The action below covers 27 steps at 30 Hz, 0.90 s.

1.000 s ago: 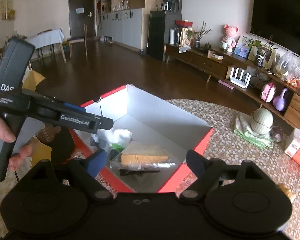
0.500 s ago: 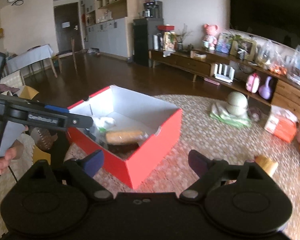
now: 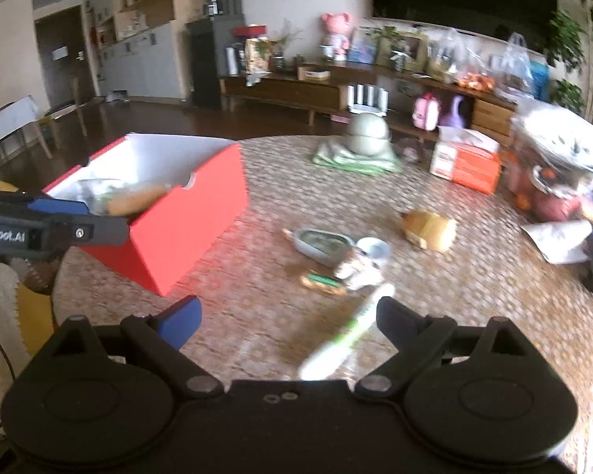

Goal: Organize objects
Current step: 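Withdraw both open tools from the box back over the table, then move left tool to the green-labelled snack packet while right tool reaches the white-green tube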

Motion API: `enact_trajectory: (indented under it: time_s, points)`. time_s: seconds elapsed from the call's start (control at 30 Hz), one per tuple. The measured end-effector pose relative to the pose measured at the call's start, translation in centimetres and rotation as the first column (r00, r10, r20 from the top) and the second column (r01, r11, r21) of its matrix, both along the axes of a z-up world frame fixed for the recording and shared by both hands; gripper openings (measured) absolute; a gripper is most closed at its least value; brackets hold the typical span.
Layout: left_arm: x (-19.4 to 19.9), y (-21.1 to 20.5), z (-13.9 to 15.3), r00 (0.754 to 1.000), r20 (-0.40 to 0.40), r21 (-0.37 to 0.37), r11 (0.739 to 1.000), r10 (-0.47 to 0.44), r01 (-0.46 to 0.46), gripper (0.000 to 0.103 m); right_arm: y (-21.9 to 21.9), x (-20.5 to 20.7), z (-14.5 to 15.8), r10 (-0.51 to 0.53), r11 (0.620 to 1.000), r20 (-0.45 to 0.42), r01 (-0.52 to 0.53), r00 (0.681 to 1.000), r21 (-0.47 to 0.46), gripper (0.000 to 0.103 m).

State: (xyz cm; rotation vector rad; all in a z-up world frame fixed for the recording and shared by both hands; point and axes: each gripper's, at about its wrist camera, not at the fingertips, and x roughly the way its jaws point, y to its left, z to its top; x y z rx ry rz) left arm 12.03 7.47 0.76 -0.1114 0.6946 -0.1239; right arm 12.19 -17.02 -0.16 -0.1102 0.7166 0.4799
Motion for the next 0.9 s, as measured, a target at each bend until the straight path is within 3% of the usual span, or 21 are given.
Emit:
enact_trajectory:
  time_s: [0.2, 0.57, 0.67, 0.9]
  points:
    - [0.7, -4.4, -1.1, 0.998, 0.019, -0.002, 0.998, -0.064, 0.064, 0.101, -2.8, 0.3, -1.0, -0.042, 0.999, -0.012, 0.042, 0.999, -0.016, 0.092]
    - [4.3, -9.6, -4.5, 0.993, 0.017, 0.059, 0.992, -0.113, 0.112, 0.102, -4.0, 1.8, -4.7, -0.054, 0.997, -0.063, 0.05, 0.997, -0.051, 0.09]
    - [5.9, -10.5, -6.0, 0.995, -0.013, 0.091, 0.99, -0.103, 0.103, 0.102, -3.6, 2.3, -5.6, -0.041, 0.997, -0.072, 0.036, 0.997, -0.066, 0.089]
    - [9.6, -11.8, -8.8, 0.991, -0.089, 0.075, 0.992, -0.099, 0.105, 0.102, -2.2, 3.6, -7.8, -0.02, 0.997, -0.098, 0.013, 0.995, -0.073, 0.087]
